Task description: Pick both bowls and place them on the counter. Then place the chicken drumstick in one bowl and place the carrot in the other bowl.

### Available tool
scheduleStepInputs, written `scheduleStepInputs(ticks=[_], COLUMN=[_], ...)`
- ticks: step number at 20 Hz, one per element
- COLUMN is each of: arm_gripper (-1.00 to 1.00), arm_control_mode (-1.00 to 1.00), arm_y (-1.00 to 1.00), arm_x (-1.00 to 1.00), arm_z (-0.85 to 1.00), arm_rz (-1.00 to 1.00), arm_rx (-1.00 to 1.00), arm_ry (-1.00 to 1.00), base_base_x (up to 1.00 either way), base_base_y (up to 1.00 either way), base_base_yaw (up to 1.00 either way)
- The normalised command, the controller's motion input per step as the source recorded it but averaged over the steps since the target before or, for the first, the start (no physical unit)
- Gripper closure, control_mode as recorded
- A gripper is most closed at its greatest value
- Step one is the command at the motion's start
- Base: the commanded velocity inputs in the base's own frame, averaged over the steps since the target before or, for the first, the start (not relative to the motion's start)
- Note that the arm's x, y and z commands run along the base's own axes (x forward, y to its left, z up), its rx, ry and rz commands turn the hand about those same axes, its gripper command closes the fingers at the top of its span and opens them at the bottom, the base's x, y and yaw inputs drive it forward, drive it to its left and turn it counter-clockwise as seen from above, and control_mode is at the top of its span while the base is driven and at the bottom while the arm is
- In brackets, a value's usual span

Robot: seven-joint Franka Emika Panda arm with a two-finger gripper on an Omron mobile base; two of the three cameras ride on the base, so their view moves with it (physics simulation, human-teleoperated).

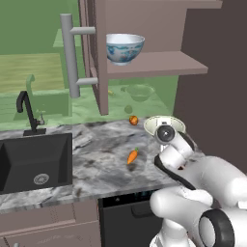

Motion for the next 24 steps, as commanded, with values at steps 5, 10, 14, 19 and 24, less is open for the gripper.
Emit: scheduleStepInputs(ticks=[5,10,14,19,24], arm_gripper=[-1.00,-1.00,-1.00,-1.00,-1.00], arm_control_mode=[-1.00,-1.00,-1.00,-1.00,-1.00], arm_y=[0.23,0.22,0.21,0.16,0.08], arm_x=[-0.36,-0.51,-0.55,-0.46,-0.36], arm_z=[0.80,0.48,0.35,0.50,0.47], arm_rz=[0.00,0.00,0.00,0.01,0.09], arm_rx=[0.02,0.00,0.00,0.00,0.00], arm_ry=[-0.01,-0.01,-0.04,-0.09,-0.09], base_base_x=[0.00,0.00,0.00,0.00,0.00], base_base_y=[0.00,0.00,0.00,0.00,0.00], base_base_yaw=[0.00,0.00,0.00,0.00,0.00])
